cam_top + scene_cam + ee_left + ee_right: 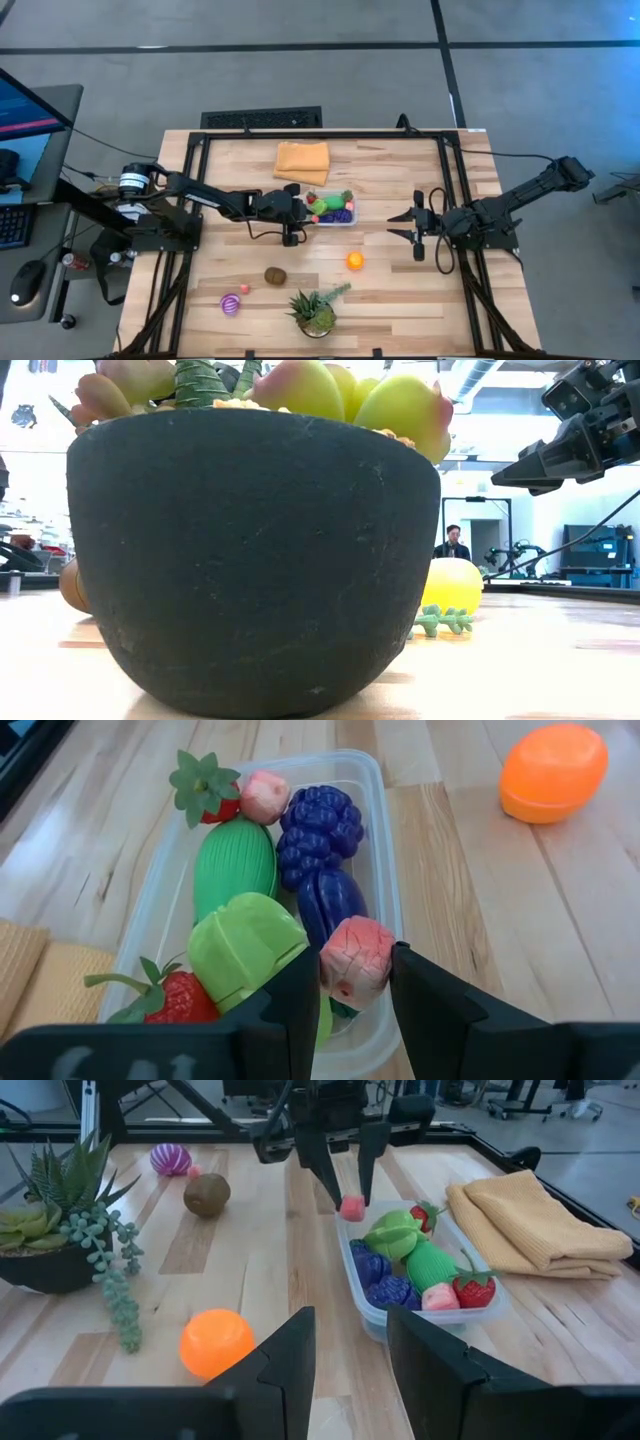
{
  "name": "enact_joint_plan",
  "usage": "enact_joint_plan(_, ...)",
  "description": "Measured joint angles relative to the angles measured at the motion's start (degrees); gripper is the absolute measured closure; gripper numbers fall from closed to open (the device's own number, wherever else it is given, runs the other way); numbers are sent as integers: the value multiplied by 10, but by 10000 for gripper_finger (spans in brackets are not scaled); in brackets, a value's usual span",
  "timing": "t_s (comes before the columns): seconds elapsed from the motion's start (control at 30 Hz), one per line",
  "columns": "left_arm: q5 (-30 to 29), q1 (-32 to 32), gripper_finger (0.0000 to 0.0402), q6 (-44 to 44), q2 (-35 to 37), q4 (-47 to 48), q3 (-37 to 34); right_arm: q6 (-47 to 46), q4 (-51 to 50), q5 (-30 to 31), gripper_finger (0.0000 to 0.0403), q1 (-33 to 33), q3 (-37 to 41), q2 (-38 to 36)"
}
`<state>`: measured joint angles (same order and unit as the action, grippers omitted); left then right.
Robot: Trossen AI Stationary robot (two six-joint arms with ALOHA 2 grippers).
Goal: Pick and placing Produce into tupperware
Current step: Put the top pink peach into the transparent container, then put the orange into the transparent container
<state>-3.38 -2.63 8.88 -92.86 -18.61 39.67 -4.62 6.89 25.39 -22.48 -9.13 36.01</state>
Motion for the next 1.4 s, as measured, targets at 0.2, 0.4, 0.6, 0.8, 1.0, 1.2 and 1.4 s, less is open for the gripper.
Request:
enact_joint_plan(0.2,0,0,294,0,0,0,0,0,0,0,285,0,0,0)
enact_joint_plan(0.4,0,0,280,0,0,-1,0,0,0,0,285,0,0,0)
enact_joint_plan(0.6,0,0,237,0,0,-1,0,0,0,0,285,0,0,0)
enact_joint_plan(0.8,0,0,195,3,1,-1,0,0,0,0,285,0,0,0)
enact_joint_plan(1.0,-10,0,182,27,4,-5,0,0,0,0,285,0,0,0)
enact_joint_plan(1.2,-11,0,182,47,48,16,1,0,-2,0,285,0,0,0)
enact_joint_plan(1.4,-14,4,181,50,149,113,1,-13,-11,0,285,0,0,0)
